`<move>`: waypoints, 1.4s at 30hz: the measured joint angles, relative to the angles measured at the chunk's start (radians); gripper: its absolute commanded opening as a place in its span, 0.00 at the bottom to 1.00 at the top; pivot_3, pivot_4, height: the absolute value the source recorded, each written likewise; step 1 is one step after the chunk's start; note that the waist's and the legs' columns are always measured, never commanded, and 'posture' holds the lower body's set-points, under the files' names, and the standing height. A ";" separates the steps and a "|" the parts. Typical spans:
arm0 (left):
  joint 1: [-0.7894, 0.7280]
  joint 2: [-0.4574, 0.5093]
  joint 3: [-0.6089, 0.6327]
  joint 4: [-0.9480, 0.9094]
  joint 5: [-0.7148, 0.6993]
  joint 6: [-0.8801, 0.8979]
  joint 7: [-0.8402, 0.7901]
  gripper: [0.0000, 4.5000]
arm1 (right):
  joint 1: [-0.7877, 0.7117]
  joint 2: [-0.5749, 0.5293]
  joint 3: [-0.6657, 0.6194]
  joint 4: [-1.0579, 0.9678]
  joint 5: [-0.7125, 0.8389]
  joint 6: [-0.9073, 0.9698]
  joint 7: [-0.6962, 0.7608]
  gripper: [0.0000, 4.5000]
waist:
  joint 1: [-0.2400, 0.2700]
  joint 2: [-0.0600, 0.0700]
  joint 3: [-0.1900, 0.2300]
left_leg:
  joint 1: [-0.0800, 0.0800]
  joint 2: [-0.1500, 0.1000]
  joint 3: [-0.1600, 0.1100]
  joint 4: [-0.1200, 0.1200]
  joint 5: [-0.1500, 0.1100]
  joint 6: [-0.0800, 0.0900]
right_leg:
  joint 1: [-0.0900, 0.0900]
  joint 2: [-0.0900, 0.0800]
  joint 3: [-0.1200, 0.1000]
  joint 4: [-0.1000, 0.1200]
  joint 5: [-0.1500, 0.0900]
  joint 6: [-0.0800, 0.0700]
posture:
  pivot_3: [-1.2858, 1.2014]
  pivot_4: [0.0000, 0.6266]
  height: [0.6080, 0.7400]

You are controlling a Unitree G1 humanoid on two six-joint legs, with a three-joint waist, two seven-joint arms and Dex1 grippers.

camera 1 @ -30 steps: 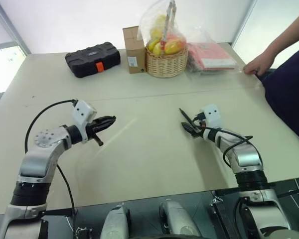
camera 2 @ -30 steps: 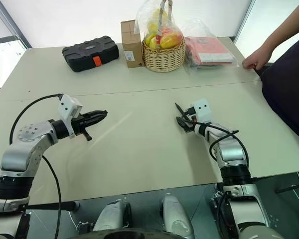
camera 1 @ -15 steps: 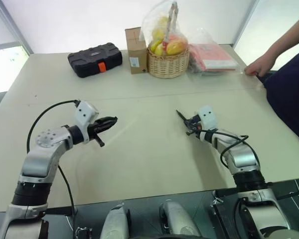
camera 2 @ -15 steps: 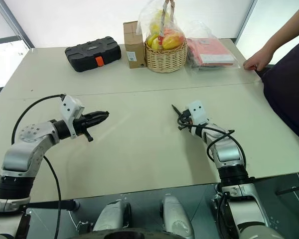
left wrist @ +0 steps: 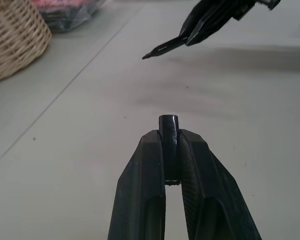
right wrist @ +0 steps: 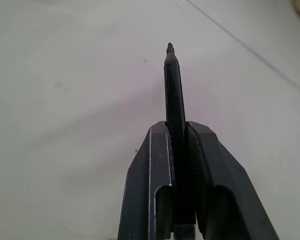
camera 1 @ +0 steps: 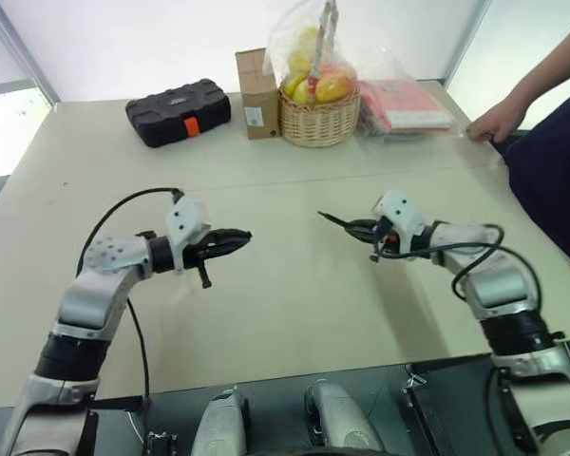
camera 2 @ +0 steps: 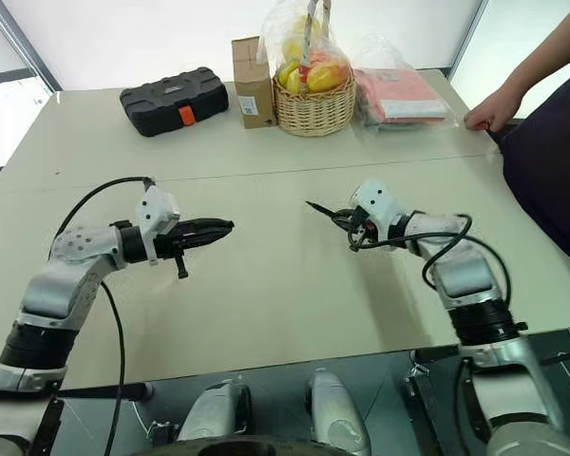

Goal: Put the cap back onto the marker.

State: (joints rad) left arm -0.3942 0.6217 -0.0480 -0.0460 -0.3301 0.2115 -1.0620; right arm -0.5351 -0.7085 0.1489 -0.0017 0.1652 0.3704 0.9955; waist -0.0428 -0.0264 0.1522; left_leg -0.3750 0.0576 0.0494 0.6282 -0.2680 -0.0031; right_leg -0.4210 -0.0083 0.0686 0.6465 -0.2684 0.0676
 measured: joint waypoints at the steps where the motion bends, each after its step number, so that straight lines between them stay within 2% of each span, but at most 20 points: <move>1: -0.011 -0.001 -0.007 0.011 0.006 -0.015 -0.010 0.00 | -0.009 -0.012 0.013 -0.009 0.000 -0.009 0.033 0.01 | 0.000 0.000 0.000 | 0.000 0.000 0.000 0.000 0.000 0.000 | 0.000 0.000 0.000 0.000 0.000 0.000 | 0.52 0.24 1.00; 7: -0.075 -0.022 -0.035 0.086 0.017 -0.089 -0.070 0.00 | -0.052 -0.017 0.073 -0.037 0.015 -0.012 0.162 0.01 | 0.000 0.000 0.000 | -0.001 0.000 0.001 0.001 0.000 0.000 | 0.000 0.000 0.000 0.000 0.000 0.000 | 0.52 0.24 1.00; 20: -0.081 -0.019 -0.064 0.092 0.038 -0.120 -0.134 0.00 | -0.096 0.019 0.082 -0.057 0.014 -0.006 0.178 0.01 | 0.001 0.000 0.000 | -0.001 0.000 0.000 0.001 0.000 0.000 | 0.000 0.000 0.000 0.000 0.000 0.000 | 0.52 0.24 1.00; 42: -0.059 -0.033 -0.079 0.091 0.059 -0.131 -0.113 0.00 | -0.102 0.042 0.096 -0.128 0.021 0.079 0.191 0.01 | 0.001 0.000 0.000 | -0.001 0.000 0.000 0.001 0.000 0.000 | 0.000 0.000 0.000 0.001 0.000 0.000 | 0.52 0.24 1.00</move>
State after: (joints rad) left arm -0.4532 0.5891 -0.1268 0.0455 -0.2710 0.0806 -1.1750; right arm -0.6370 -0.6662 0.2445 -0.1299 0.1859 0.4496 1.1867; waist -0.0416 -0.0267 0.1525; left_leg -0.3757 0.0575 0.0497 0.6295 -0.2680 -0.0031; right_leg -0.4211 -0.0088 0.0686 0.6471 -0.2684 0.0676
